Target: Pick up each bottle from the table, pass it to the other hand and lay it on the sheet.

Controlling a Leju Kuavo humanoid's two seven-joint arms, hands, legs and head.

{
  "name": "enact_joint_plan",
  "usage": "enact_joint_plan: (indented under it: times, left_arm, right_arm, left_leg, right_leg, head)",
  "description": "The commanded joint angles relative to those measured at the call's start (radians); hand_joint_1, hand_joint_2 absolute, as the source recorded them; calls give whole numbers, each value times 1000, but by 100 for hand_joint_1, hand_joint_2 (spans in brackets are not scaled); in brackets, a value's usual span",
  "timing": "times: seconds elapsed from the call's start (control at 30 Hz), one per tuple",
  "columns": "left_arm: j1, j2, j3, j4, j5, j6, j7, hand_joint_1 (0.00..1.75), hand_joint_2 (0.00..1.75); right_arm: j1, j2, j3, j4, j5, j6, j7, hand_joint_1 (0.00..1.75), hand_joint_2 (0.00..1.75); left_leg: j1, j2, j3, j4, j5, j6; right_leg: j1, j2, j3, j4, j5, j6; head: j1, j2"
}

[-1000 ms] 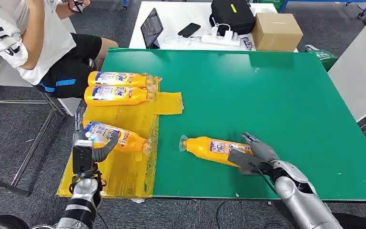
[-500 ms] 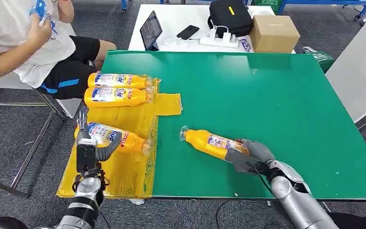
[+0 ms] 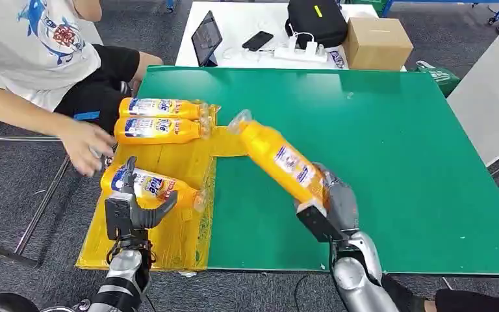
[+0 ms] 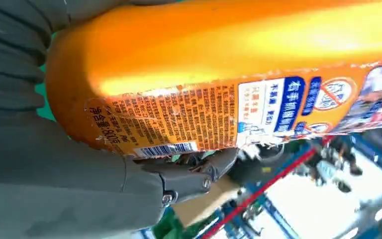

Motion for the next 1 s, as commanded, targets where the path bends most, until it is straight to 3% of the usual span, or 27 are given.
enact_joint_plan:
  times: [0.03, 0.2, 0.23, 0.3, 0.43, 0.53, 0.6, 0.63, 0.73, 0.9, 1.0]
  left_arm:
    - [-8, -1, -12, 5, 9, -6, 10, 0, 175]
    - [-8, -1, -12, 5, 9, -6, 10, 0, 175]
    - [-5, -7, -10, 4, 66, -69, 50, 0, 175]
    - [-1, -15, -32, 7, 134, -146, 94, 0, 175]
    - [-3, -12, -99, 8, 290, -311, 170, 0, 175]
    - [2, 5, -141, -12, 379, -389, 198, 0, 175]
    - [10, 10, -149, -26, 417, -432, 211, 0, 175]
    - [28, 52, -190, -48, 605, -683, 258, 0, 175]
    - [53, 100, -250, -69, 681, -796, 267, 0, 175]
    - [20, 120, -334, -2, 730, -869, 254, 0, 175]
    - [2, 124, -352, 23, 746, -884, 245, 0, 175]
  right_arm:
    - [19, 67, -81, -61, -4, -2, -2, 175, 175]
    - [19, 67, -81, -61, -4, -2, -2, 175, 175]
    - [25, 113, -126, -84, -22, -147, -126, 175, 175]
    - [48, 150, -158, -189, -48, -255, -191, 175, 175]
    - [93, 302, -332, -332, -51, -279, -373, 175, 175]
    - [102, 327, -367, -405, -38, -279, -373, 175, 175]
    - [100, 308, -351, -376, -51, -279, -373, 175, 175]
    - [109, 236, -254, -235, -37, -231, -373, 169, 175]
    - [101, 199, -133, -135, -38, -279, -373, 175, 175]
    - [92, 229, -16, -13, 57, -279, -373, 175, 175]
    - [78, 231, 43, 47, 34, -279, -373, 175, 175]
  left_leg:
    - [0, 0, 1, 0, -1, 0]
    - [-2, 0, -1, 0, -1, 0]
    - [-2, 0, -2, 0, -1, 0]
    - [-2, 0, -2, 0, -1, -1]
    - [-2, -3, -3, 1, -2, -1]
    - [-1, -3, -1, 2, -3, -1]
    - [-1, -2, -2, 1, -2, -1]
    - [-1, -2, -3, 0, -1, 0]
    - [0, 4, 3, -2, -2, 0]
    - [-1, 3, 0, -2, -2, -1]
    - [0, 1, 2, -3, -2, -1]
  right_leg:
    - [0, -1, 2, 0, -1, -1]
    - [-1, -2, 0, -1, -1, -1]
    - [-1, -1, -1, -1, -1, -1]
    - [-2, -2, -2, 0, -1, -1]
    - [-2, -5, -2, 1, -2, -1]
    - [-1, -5, -1, 2, -3, -2]
    - [-1, -4, -1, 1, -2, -1]
    - [-1, -4, -2, 0, -1, -1]
    - [0, 2, 4, -5, 0, -1]
    - [-1, 1, 0, -2, 0, -2]
    - [0, -1, 2, -3, -1, -2]
  head:
    - [0, 0]
    - [0, 0]
    - [0, 0]
    - [0, 0]
    - [0, 0]
    - [0, 0]
    - [0, 0]
    - [0, 0]
    - [0, 0]
    - [0, 0]
    - [0, 0]
